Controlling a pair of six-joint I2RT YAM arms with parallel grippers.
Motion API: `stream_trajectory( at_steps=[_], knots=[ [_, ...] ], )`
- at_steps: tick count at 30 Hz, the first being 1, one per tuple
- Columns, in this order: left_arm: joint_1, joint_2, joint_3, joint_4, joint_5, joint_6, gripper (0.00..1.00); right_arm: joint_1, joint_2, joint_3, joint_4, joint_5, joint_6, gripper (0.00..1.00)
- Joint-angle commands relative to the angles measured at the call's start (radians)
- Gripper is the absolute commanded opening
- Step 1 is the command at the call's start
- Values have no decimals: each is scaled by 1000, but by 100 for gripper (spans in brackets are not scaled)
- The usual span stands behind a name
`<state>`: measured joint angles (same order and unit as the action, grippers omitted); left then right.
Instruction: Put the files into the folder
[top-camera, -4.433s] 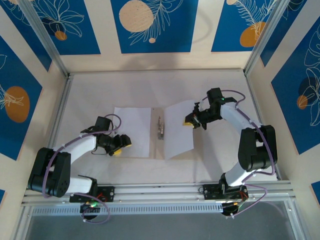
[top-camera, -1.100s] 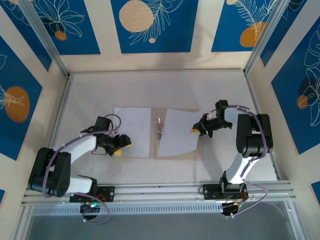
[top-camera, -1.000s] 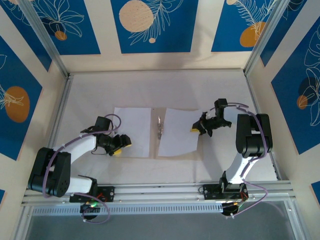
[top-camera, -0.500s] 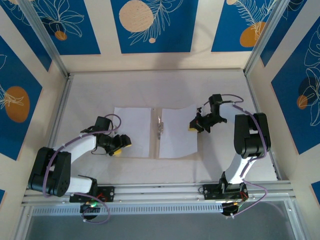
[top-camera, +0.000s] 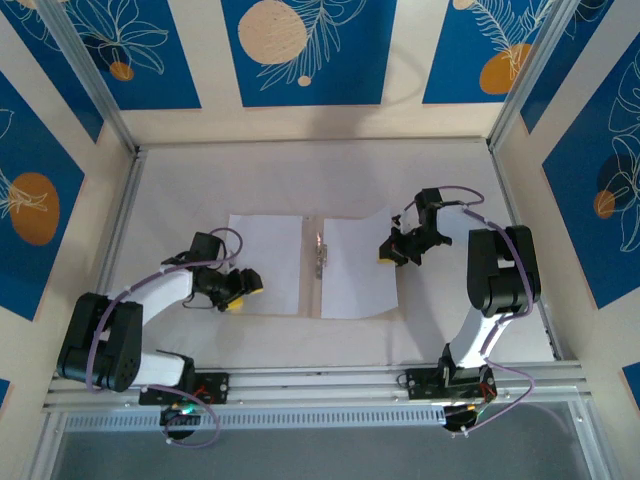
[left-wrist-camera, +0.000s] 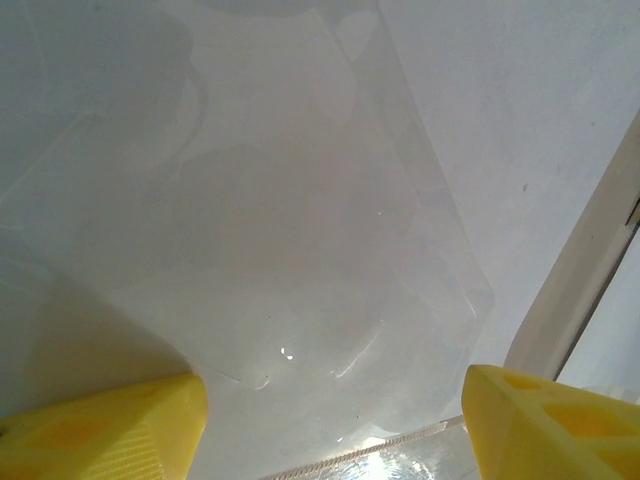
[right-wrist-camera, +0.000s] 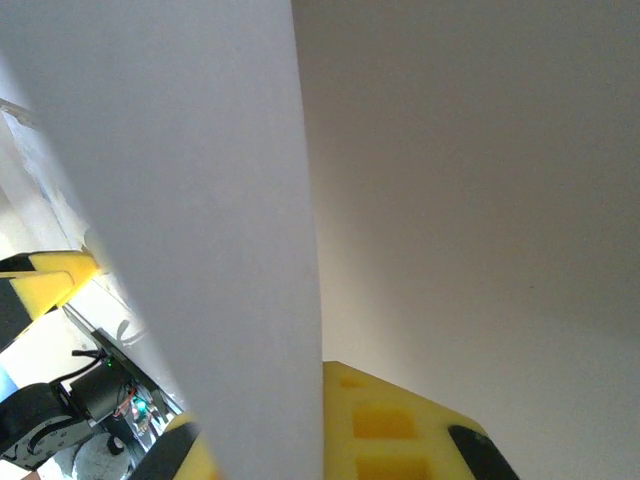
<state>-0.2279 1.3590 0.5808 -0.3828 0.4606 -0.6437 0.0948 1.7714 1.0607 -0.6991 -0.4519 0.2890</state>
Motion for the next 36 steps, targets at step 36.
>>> stream_trajectory(
  at_steps=[36],
  knots=[
    [12,42,-19,-47,-24,33,72,-3,-1,22,-5,-38,-42,0]
  ],
)
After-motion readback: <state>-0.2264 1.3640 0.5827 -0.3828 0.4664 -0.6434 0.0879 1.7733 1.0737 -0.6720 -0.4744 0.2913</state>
